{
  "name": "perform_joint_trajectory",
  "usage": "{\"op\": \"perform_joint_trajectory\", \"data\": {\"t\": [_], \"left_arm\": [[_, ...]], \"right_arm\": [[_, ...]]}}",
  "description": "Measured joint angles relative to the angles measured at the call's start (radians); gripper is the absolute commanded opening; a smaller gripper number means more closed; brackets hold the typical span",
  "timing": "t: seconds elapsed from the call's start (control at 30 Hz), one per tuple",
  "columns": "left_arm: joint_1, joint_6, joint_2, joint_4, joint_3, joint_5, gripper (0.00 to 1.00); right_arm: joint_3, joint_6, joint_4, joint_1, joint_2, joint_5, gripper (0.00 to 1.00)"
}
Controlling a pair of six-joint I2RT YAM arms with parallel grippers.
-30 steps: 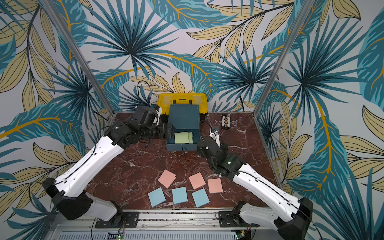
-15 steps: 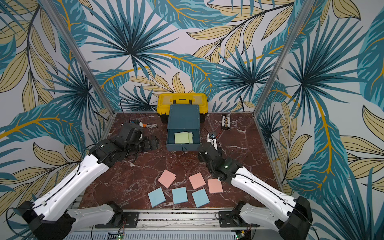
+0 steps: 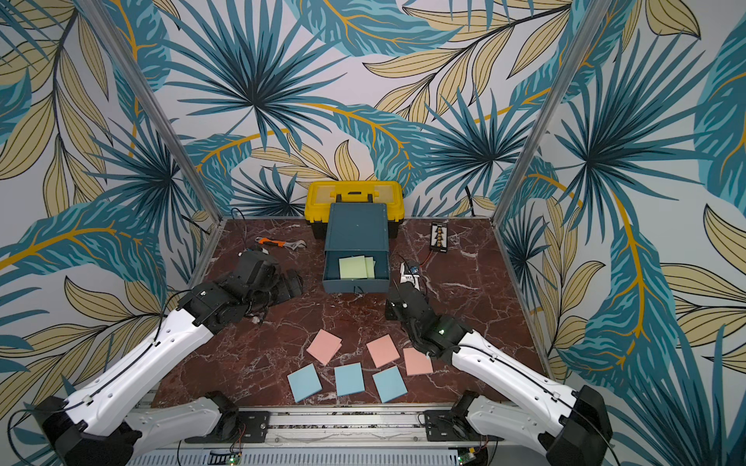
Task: Please put the sticky notes in the drawer by color
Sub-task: Close the drawer in the storage box.
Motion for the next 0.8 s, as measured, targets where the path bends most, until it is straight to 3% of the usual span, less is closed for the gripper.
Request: {"op": "perform_joint_trajectory", "data": {"t": [0.8], "left_arm": [[0.029,-0.06,-0.029,0.116,-0.177,0.023,1.0]], "right_arm": [[-0.063,-0.028,0.17,0.0,0.087,-0.024,0.0]]}}
